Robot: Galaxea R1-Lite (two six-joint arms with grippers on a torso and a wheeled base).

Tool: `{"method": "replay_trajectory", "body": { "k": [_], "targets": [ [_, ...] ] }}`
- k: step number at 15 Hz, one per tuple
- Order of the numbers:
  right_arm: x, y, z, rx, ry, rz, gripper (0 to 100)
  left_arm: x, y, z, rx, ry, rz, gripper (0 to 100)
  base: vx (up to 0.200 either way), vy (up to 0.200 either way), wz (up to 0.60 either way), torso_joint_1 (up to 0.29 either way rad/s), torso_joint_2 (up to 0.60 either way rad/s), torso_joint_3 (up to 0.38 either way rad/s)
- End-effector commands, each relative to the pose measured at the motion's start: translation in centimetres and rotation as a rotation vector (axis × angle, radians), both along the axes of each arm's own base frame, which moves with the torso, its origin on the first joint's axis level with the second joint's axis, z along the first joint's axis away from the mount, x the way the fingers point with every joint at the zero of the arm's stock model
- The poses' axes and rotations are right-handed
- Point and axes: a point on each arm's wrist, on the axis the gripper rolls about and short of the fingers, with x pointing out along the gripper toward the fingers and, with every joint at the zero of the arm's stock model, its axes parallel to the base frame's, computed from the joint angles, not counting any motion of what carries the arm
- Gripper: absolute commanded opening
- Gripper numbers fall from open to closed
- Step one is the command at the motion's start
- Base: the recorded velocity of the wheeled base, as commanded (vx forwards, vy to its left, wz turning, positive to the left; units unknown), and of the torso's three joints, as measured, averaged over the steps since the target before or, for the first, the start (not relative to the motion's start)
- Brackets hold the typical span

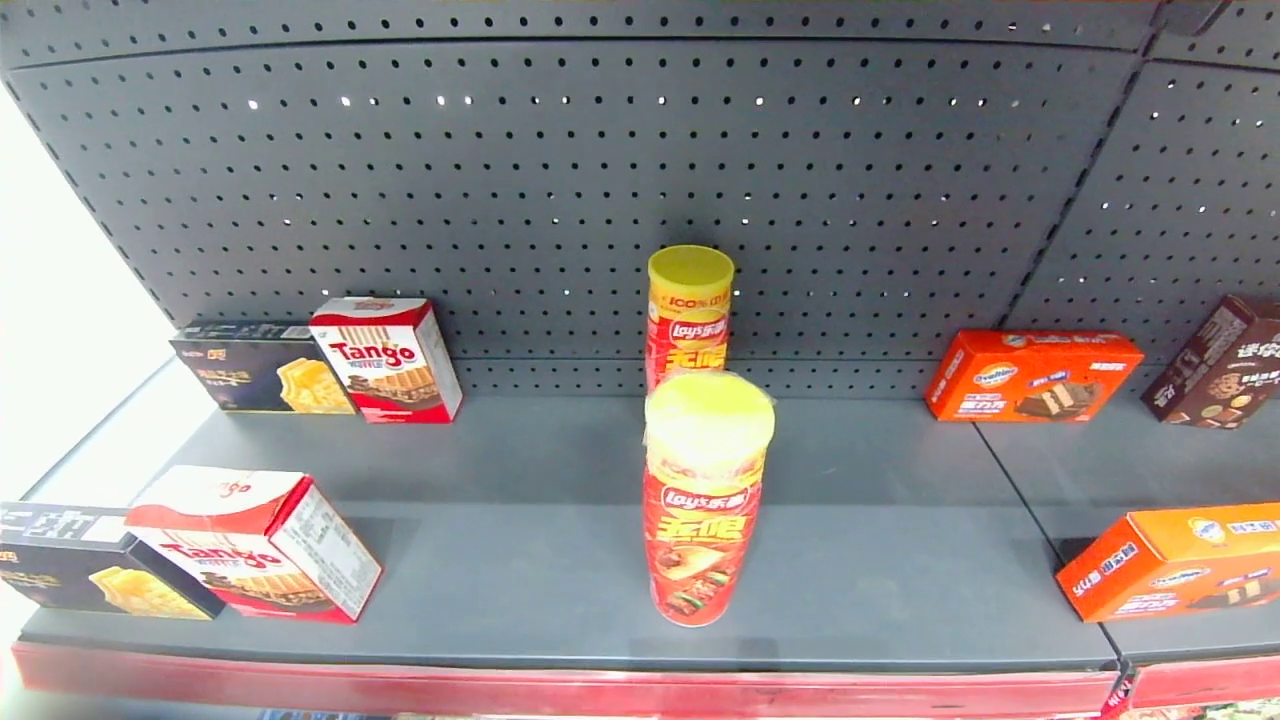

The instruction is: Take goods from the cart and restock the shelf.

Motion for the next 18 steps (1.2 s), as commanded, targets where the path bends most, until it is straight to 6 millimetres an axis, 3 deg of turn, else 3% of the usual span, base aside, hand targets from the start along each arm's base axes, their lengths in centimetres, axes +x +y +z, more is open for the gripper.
{"method": "replay_trajectory", "body": {
  "k": [1, 18],
  "targets": [
    [0.02, 0.00, 0.01, 0.000, 0.003, 0.000, 100, 0.01, 0.00, 0.01, 0.000, 0.001, -0.001, 100, 0.000, 0.000, 0.00, 0.000, 0.00, 0.000],
    [0.02, 0.00, 0.01, 0.000, 0.003, 0.000, 100, 0.02, -0.01, -0.03, 0.006, 0.002, -0.005, 100, 0.000, 0.000, 0.00, 0.000, 0.00, 0.000]
  ]
}}
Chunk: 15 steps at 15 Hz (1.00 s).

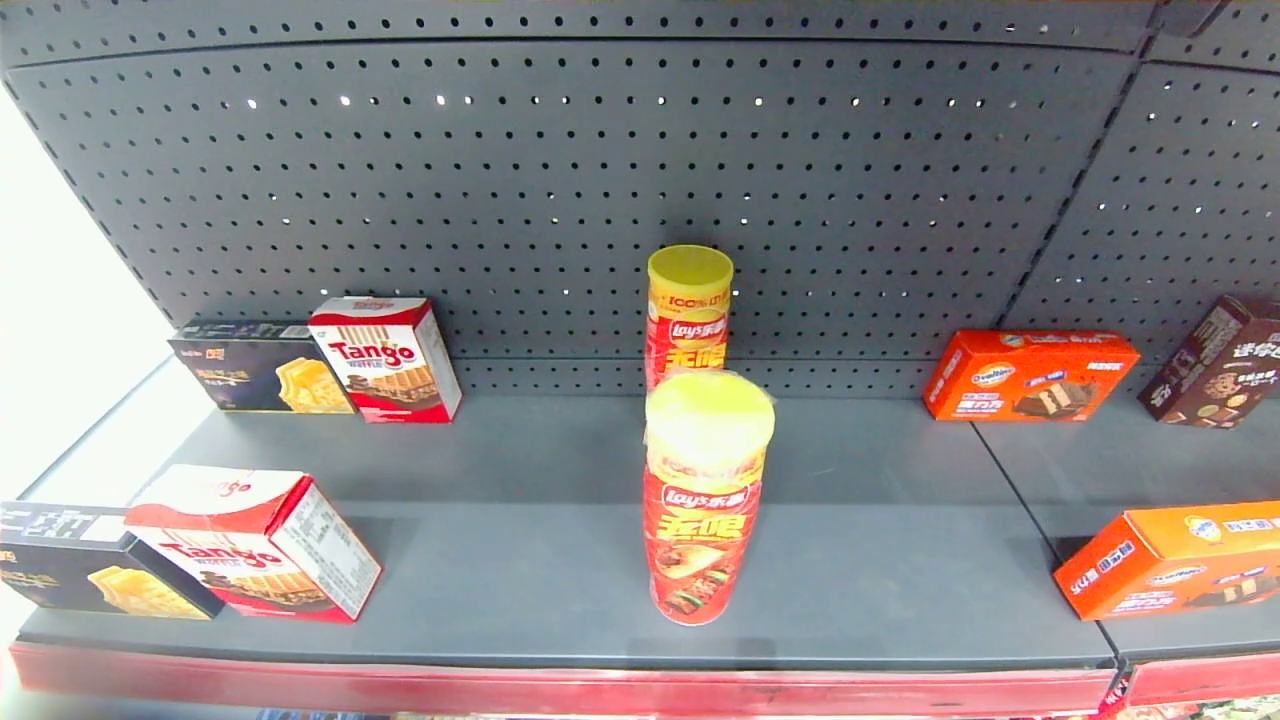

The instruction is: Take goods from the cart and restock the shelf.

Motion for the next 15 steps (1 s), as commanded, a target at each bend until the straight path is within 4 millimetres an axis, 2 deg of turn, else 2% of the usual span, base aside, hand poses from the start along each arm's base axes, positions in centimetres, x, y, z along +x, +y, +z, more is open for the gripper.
{"method": "replay_trajectory", "body": {
  "k": [1, 15],
  "targets": [
    [0.02, 0.00, 0.00, 0.000, 0.003, 0.000, 100, 0.02, 0.01, -0.04, -0.004, 0.003, 0.003, 100, 0.000, 0.000, 0.00, 0.000, 0.00, 0.000],
    [0.02, 0.00, 0.00, 0.000, 0.003, 0.000, 100, 0.01, 0.01, 0.01, -0.004, 0.002, 0.003, 100, 0.000, 0.000, 0.00, 0.000, 0.00, 0.000]
  ]
}}
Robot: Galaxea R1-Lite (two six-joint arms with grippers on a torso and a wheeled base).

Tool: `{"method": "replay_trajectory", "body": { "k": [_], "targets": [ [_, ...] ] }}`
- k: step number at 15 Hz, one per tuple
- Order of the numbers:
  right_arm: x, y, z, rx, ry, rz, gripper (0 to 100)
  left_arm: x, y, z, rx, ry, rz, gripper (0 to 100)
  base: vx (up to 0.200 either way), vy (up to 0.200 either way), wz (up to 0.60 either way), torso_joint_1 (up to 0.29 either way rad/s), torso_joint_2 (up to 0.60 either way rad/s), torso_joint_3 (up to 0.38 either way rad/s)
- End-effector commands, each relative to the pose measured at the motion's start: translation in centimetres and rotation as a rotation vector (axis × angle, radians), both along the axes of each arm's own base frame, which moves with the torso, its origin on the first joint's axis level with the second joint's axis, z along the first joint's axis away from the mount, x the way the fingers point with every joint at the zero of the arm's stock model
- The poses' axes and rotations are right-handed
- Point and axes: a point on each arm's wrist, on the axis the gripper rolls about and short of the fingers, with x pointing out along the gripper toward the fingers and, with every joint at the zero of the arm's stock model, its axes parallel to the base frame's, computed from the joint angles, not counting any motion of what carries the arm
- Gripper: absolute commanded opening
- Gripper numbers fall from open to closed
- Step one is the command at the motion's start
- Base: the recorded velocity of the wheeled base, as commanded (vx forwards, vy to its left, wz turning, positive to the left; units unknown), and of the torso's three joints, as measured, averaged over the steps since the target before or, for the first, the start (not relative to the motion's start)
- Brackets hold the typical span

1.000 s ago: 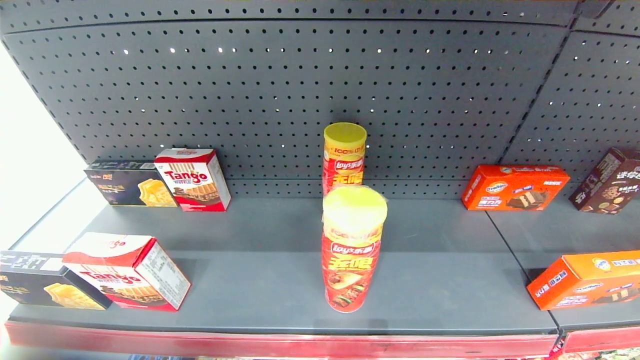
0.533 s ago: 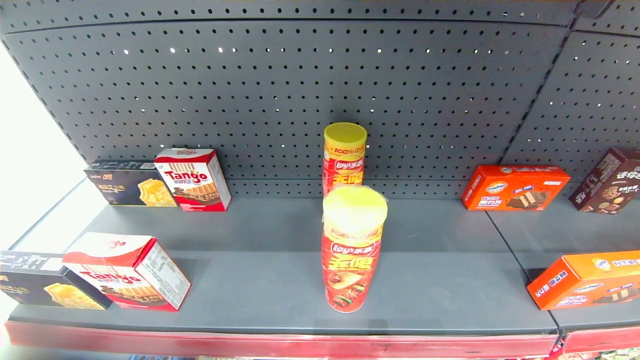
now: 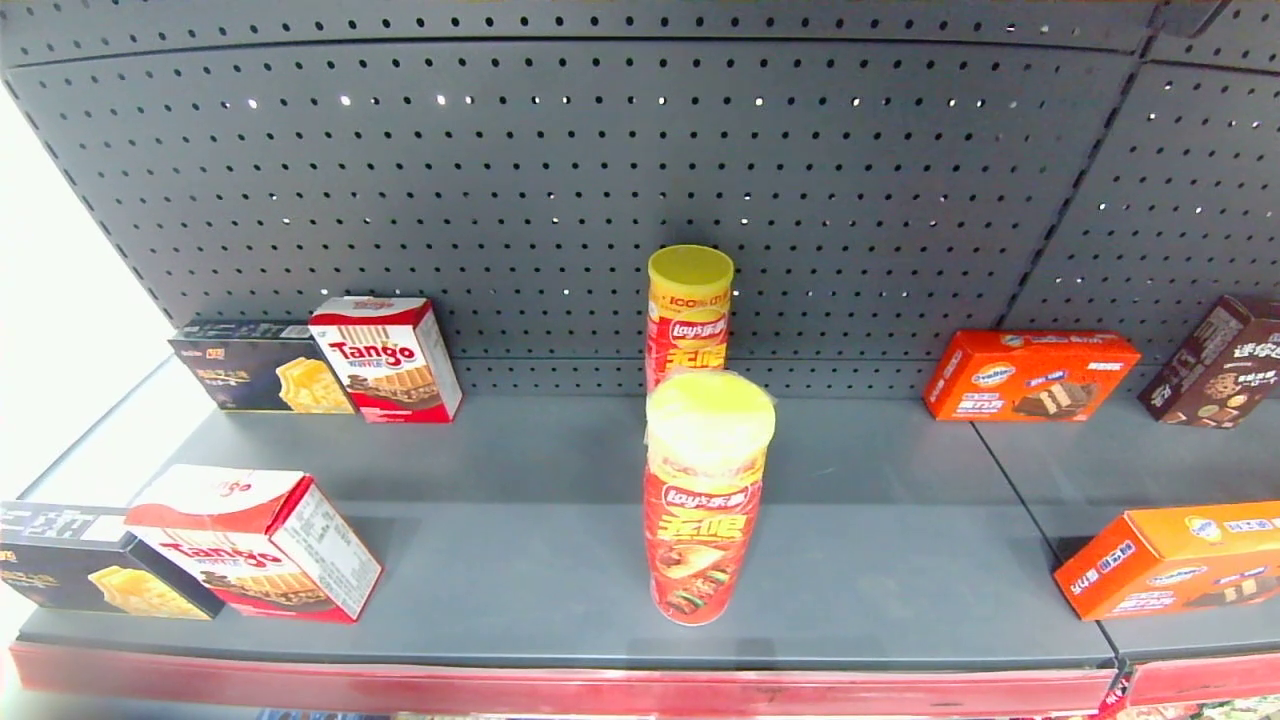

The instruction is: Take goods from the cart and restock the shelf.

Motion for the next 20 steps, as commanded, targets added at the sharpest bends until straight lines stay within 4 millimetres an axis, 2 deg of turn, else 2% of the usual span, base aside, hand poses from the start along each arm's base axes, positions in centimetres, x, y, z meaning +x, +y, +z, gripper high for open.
{"method": "replay_trajectory", "body": {
  "k": [1, 20],
  "targets": [
    [0.02, 0.00, 0.00, 0.000, 0.002, 0.001, 100, 0.02, 0.00, -0.04, 0.000, 0.003, 0.001, 100, 0.000, 0.000, 0.00, 0.000, 0.00, 0.000],
    [0.02, 0.00, 0.00, 0.001, 0.002, 0.001, 100, 0.01, 0.00, 0.00, 0.000, 0.001, 0.001, 100, -0.011, 0.000, 0.00, 0.001, 0.00, 0.000]
  ]
}}
